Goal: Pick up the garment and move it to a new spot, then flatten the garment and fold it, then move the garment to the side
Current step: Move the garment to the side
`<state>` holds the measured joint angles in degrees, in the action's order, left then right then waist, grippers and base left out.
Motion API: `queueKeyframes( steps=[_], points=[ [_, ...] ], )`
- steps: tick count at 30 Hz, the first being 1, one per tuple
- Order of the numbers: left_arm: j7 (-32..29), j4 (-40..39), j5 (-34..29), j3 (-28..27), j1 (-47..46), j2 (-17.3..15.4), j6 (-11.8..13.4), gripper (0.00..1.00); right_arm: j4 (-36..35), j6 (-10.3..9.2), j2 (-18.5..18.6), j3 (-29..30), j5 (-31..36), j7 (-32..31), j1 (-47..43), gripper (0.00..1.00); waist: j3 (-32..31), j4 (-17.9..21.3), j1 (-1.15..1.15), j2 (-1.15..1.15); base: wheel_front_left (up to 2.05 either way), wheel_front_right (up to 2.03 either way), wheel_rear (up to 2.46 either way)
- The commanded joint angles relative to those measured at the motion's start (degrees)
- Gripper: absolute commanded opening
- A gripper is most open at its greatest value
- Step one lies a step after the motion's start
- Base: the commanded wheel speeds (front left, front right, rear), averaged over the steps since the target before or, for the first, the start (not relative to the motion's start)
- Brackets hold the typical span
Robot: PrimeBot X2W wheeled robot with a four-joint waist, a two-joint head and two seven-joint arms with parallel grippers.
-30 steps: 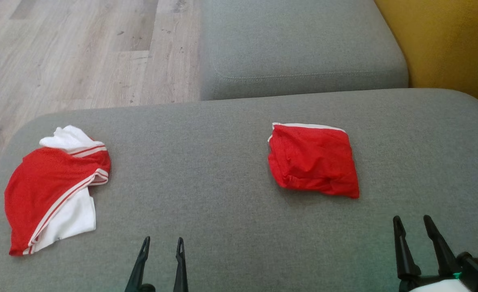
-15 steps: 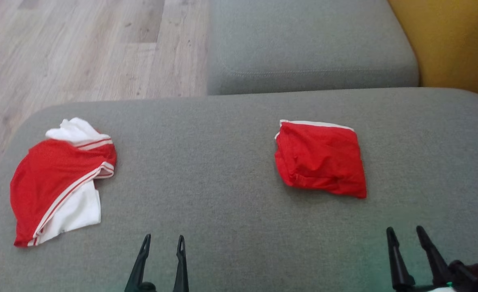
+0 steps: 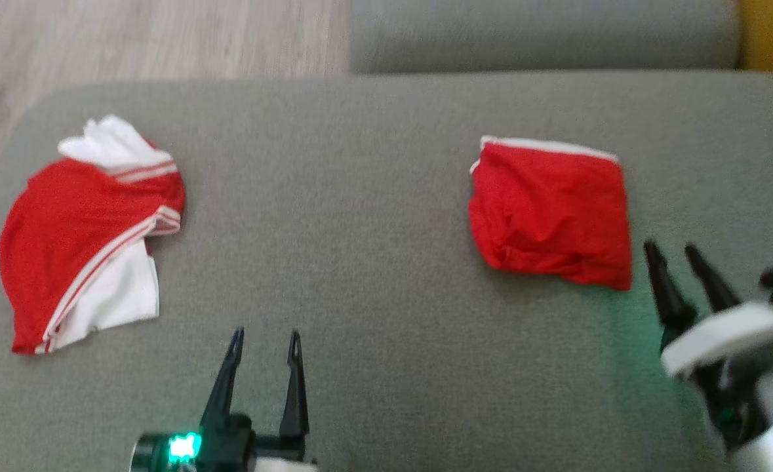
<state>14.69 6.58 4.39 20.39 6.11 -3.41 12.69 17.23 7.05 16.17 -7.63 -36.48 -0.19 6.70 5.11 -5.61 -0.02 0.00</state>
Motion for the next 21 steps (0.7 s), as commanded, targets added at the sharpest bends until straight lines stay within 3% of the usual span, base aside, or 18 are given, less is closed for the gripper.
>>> queueKeyframes(
  steps=[1, 9, 15, 16, 18, 21],
  points=[
    [0.3, -2.06, -0.5, -1.53, -2.68, 0.36, 0.44, 1.0, -1.21, 0.44, 1.76, -1.23, -1.37, -1.2, 2.65, 1.0, 3.4, -0.34, 0.02, 0.0, 0.0, 0.0, 0.0],
    [0.3, -2.33, 1.2, -0.38, -6.99, 0.5, 0.52, 1.0, 5.05, 0.44, 4.94, 0.42, -13.92, -15.2, 13.0, 1.0, 8.28, -1.02, 0.02, 0.0, 0.0, 0.0, 0.0],
    [0.3, -2.35, 2.19, 1.1, -9.04, 0.52, 1.36, 1.0, 9.49, 0.44, 4.8, -0.32, -17.95, -19.06, 15.85, 1.0, 10.02, -1.43, 0.02, 0.0, 0.0, 0.0, 0.0],
    [0.3, -2.32, 2.29, 1.25, -9.33, 0.52, 1.46, 1.0, 9.81, 0.44, 4.7, -0.64, -18.45, -19.17, 16.15, 0.81, 10.24, -1.47, 0.02, 0.0, 0.0, 0.0, 0.0],
    [0.3, -2.26, 2.36, 1.43, -9.8, 0.52, 1.64, 1.0, 10.29, 0.44, 4.5, -1.47, -19.31, -19.17, 16.62, 0.04, 10.66, -1.43, 0.02, 0.0, 0.0, 0.0, 0.0],
    [0.3, -2.17, 2.33, 1.48, -10.3, 0.52, 1.8, 1.0, 10.52, 0.44, 4.58, -2.98, -20.48, -18.97, 17.04, 0.0, 11.2, -1.11, 0.02, 0.0, 0.0, 0.0, 0.0]
  ],
)
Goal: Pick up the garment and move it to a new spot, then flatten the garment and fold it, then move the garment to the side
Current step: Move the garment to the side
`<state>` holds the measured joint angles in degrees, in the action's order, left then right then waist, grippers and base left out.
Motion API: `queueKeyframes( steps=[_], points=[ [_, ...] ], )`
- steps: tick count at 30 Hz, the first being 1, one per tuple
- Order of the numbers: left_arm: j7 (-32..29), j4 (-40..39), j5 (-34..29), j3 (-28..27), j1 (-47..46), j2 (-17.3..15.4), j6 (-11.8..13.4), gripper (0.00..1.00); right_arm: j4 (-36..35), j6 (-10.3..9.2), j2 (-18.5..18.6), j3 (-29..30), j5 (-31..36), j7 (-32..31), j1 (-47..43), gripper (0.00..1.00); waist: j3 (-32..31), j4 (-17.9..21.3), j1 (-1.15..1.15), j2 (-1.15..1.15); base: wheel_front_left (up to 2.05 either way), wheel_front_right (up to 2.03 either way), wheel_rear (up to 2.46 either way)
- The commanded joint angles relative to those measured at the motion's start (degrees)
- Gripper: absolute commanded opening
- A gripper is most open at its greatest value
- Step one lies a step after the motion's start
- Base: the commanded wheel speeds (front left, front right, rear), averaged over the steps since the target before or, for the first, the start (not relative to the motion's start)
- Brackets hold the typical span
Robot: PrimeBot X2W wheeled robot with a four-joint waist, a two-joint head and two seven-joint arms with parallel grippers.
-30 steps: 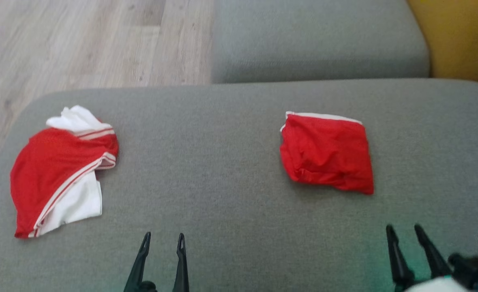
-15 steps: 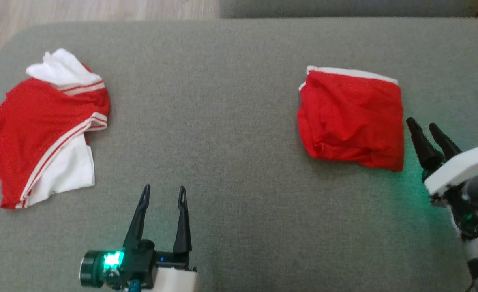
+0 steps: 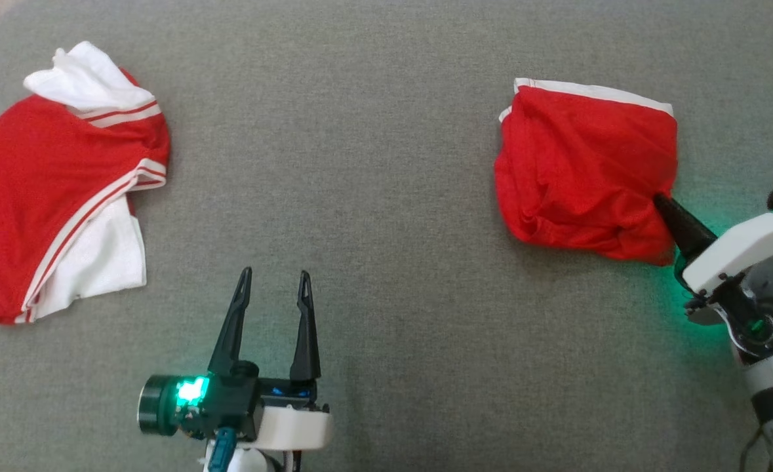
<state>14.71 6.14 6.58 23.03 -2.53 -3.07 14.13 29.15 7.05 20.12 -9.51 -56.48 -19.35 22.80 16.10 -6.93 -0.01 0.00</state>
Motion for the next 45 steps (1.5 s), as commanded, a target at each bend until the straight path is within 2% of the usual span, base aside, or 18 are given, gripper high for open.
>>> queueKeyframes(
  steps=[1, 6, 11, 19, 26, 30, 31, 32, 35, 38, 45],
  points=[
    [0.29, -1.72, 0.09, -1.21, -1.8, 0.18, 0.4, 1.0, -1.5, 0.44, 0.88, -1.61, -0.78, 0.37, 1.06, 0.0, 0.41, 0.41, 0.01, 0.0, 0.0, 0.0, 0.0],
    [0.29, -1.99, -0.15, -1.44, -2.54, 0.19, 0.39, 1.0, -2.71, 0.44, 4.91, -3.23, -0.13, 3.15, 1.48, 0.0, 1.48, 2.44, 0.01, 0.0, 0.0, 0.0, 0.0],
    [0.29, -2.81, 1.7, -1.87, -3.28, 0.19, -0.05, 1.0, -4.88, 0.44, 11.72, -3.89, 1.05, 4.76, 1.78, 0.0, 3.69, 5.87, 0.01, 0.0, 0.0, 0.0, 0.0],
    [0.29, -3.54, 0.3, -1.81, -6.81, 0.19, -1.31, 1.0, -4.88, 0.44, 22.46, -1.72, 3.3, 6.58, 3.5, 0.0, 9.54, 10.18, 0.01, 0.0, 0.0, 0.0, 0.0],
    [0.29, -3.28, -1.06, -2.31, -9.05, 0.19, -2.27, 1.0, -2.67, 0.44, 26.65, 0.87, 5.51, 7.9, 6.43, 0.0, 12.63, 11.68, 0.01, 0.0, 0.0, 0.0, 0.0],
    [0.29, -3.09, -1.28, -2.35, -9.92, 0.19, -2.49, 1.0, -0.9, 0.44, 27.66, 2.98, 8.28, 8.22, 7.76, 0.0, 13.03, 11.9, 0.01, 0.0, 0.0, 0.0, 0.0],
    [0.29, -2.96, -1.24, -2.31, -10.04, 0.19, -2.57, 1.0, -0.37, 0.44, 27.65, 3.61, 9.34, 8.48, 8.08, 0.32, 12.79, 11.86, 0.01, 0.0, 0.0, 0.0, 0.0],
    [0.29, -2.76, -1.17, -2.22, -10.08, 0.19, -2.66, 1.0, 0.06, 0.44, 27.54, 4.29, 10.76, 9.25, 8.42, 1.0, 12.33, 11.78, 0.01, 0.0, 0.0, 0.0, 0.0],
    [0.29, -1.98, -0.75, -1.86, -9.86, 0.19, -2.87, 1.0, 0.73, 0.44, 25.76, 5.06, 15.57, 12.1, 8.63, 1.0, 9.67, 11.27, 0.01, 0.0, 0.0, 0.0, 0.0],
    [0.29, -1.02, -0.09, -1.26, -8.66, 0.19, -2.86, 1.0, 0.01, 0.44, 21.0, 3.73, 20.28, 15.04, 7.34, 1.0, 4.52, 10.28, 0.01, 0.0, 0.0, 0.0, 0.0],
    [0.29, 1.23, 1.51, -0.18, -4.43, 0.19, -2.34, 1.0, -3.59, 0.44, 11.05, -2.62, 22.23, 19.94, 0.2, 1.0, -6.31, 7.85, 0.01, 0.0, 0.0, 0.0, 0.0]
  ],
)
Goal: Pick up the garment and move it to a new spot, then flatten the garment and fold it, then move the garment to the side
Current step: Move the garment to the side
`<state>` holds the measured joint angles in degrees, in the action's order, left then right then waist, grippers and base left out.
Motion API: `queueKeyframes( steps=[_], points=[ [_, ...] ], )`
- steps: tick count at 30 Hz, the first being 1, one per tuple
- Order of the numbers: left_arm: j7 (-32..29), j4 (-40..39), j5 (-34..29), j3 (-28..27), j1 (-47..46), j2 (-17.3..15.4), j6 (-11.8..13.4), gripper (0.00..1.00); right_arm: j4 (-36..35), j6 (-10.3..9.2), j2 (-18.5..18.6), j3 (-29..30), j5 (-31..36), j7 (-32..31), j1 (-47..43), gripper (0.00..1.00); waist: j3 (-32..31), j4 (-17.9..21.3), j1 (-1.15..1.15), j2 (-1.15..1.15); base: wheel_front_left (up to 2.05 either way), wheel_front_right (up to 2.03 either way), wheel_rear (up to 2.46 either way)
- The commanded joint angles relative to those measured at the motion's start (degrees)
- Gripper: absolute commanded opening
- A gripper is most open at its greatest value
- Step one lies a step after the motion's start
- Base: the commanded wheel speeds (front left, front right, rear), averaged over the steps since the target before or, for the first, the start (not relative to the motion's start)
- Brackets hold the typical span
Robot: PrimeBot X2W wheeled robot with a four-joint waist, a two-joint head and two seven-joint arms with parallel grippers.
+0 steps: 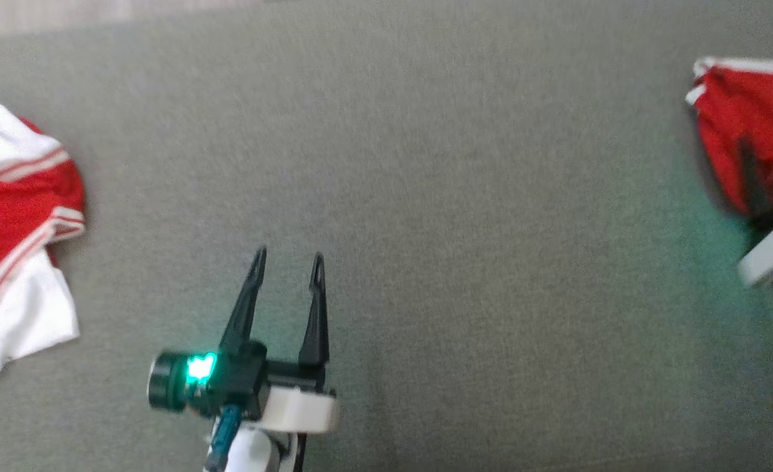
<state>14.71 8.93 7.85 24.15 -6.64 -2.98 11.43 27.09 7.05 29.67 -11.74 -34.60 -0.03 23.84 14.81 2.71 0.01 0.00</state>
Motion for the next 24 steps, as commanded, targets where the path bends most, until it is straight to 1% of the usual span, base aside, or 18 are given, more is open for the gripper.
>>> queueKeyframes(
  steps=[1, 4, 6, 8, 11, 13, 15, 17, 19, 20, 24],
  points=[
    [0.29, -1.13, 0.56, -1.3, 0.43, 0.1, 0.46, 1.0, -1.86, 0.44, 0.16, -1.55, 0.42, 1.67, -2.18, 1.0, -6.51, -2.12, -0.01, 0.0, 0.0, 0.0, 0.0],
    [0.29, 0.14, 1.36, -1.41, 2.67, 0.1, 0.65, 1.0, -2.39, 0.44, -3.87, -4.1, 0.59, 5.3, -6.22, 1.0, -10.86, -3.04, -0.01, 0.0, 0.0, 0.0, 0.0],
    [0.29, 0.89, 1.52, -1.57, 4.14, 0.1, 0.79, 1.0, -2.36, 0.44, -6.42, -4.44, 1.12, 8.67, -8.92, 1.0, -13.4, -3.6, -0.01, 0.0, 0.0, 0.0, 0.0],
    [0.29, 1.48, 1.69, -1.81, 5.42, 0.1, 0.84, 1.0, -2.76, 0.44, -9.47, -3.73, 2.11, 11.85, -11.83, 1.0, -15.21, -4.12, -0.01, 0.0, 0.0, 0.0, 0.0],
    [0.29, 1.17, 1.57, -2.47, 6.48, 0.1, 1.08, 1.0, -4.4, 0.44, -12.96, -1.35, 5.93, 14.39, -15.85, 1.0, -16.97, -4.69, -0.01, 0.0, 0.0, 0.0, 0.0],
    [0.29, 0.38, 1.16, -2.84, 7.17, 0.1, 1.19, 1.0, -6.76, 0.44, -15.6, 1.17, 9.04, 14.9, -18.92, 1.0, -17.97, -5.03, -0.01, 0.0, 0.0, 0.0, 0.0],
    [0.29, -0.54, 0.47, -3.23, 8.07, 0.1, 1.36, 1.0, -11.42, 0.44, -18.43, 4.09, 12.59, 14.98, -22.64, 1.0, -18.94, -5.19, -0.01, 0.0, 0.0, 0.0, 0.0],
    [0.29, -1.72, 0.02, -3.85, 9.41, 0.1, 1.81, 1.0, -16.75, 0.44, -21.02, 5.46, 14.99, 14.99, -26.85, 1.0, -19.63, -5.19, -0.01, 0.0, 0.0, 0.0, 0.0],
    [0.29, -2.94, -0.74, -4.52, 10.9, 0.1, 2.33, 1.0, -20.49, 0.44, -22.31, 5.9, 16.99, 15.0, -30.79, 1.0, -20.11, -5.13, -0.01, 0.0, 0.0, 0.0, 0.0],
    [0.29, -2.94, -0.74, -4.52, 10.9, 0.1, 2.33, 1.0, -20.49, 0.44, -22.31, 5.9, 16.99, 15.0, -30.79, 1.0, -20.11, -5.13, -0.01, 0.0, 0.0, 0.0, 0.0],
    [0.29, -4.4, -2.53, -5.15, 13.81, -0.1, 2.61, 1.0, -22.95, 0.44, -23.43, 6.24, 19.56, 15.01, -35.79, 1.0, -20.9, -5.09, -0.01, 0.0, 0.0, 0.0, 0.0]
  ],
)
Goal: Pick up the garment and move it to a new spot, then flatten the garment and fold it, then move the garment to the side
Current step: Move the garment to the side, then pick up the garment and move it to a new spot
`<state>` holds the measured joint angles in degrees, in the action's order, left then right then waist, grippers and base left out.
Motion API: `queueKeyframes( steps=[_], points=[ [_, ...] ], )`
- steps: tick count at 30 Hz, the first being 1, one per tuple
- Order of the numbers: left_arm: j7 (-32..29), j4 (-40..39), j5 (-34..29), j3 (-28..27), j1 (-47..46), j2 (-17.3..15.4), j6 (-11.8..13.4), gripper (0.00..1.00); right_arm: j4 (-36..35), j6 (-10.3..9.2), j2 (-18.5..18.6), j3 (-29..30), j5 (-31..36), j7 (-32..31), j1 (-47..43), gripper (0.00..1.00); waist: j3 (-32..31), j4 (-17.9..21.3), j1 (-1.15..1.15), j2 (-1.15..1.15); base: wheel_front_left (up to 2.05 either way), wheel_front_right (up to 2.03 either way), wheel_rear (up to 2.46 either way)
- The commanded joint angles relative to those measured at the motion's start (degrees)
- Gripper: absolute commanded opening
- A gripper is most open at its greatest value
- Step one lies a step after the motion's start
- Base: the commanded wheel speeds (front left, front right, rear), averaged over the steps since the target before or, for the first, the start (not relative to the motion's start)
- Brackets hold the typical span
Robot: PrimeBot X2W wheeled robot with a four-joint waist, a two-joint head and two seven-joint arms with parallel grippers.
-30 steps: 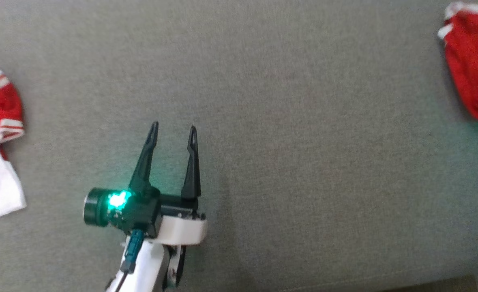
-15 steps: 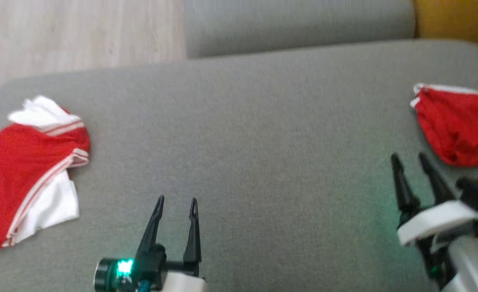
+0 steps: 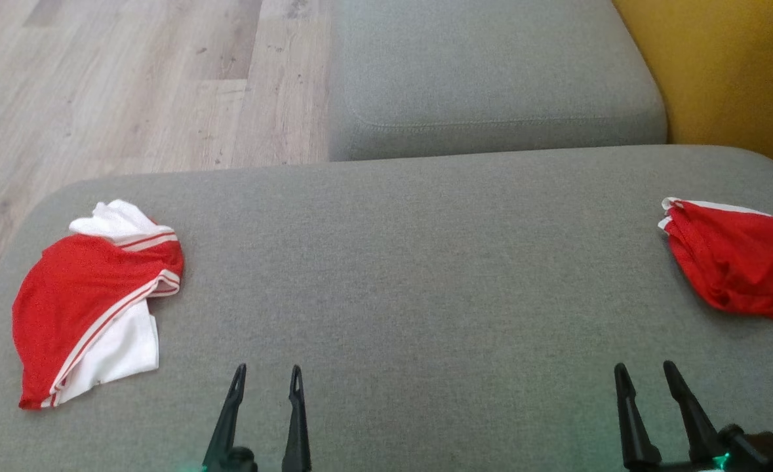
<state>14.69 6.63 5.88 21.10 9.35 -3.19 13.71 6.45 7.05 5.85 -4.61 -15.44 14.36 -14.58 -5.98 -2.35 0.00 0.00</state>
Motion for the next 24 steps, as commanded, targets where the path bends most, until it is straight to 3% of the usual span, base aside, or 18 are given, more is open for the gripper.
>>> queueKeyframes(
  steps=[1, 24],
  points=[
    [0.3, -2.22, -1.03, -2.19, -1.69, -0.03, 0.38, 1.0, -2.68, 0.44, 0.22, -0.73, 0.74, 0.62, 2.04, 1.0, -0.28, -0.03, 0.0, 0.0, 0.0, 0.0, 0.0],
    [0.3, -1.45, -3.51, -3.34, -0.57, -0.07, -1.36, 1.0, -4.84, 0.44, -2.15, 1.14, 3.78, 0.63, 0.44, 1.0, -1.2, -0.19, 0.0, 0.0, 0.0, 0.0, 0.0]
  ],
)
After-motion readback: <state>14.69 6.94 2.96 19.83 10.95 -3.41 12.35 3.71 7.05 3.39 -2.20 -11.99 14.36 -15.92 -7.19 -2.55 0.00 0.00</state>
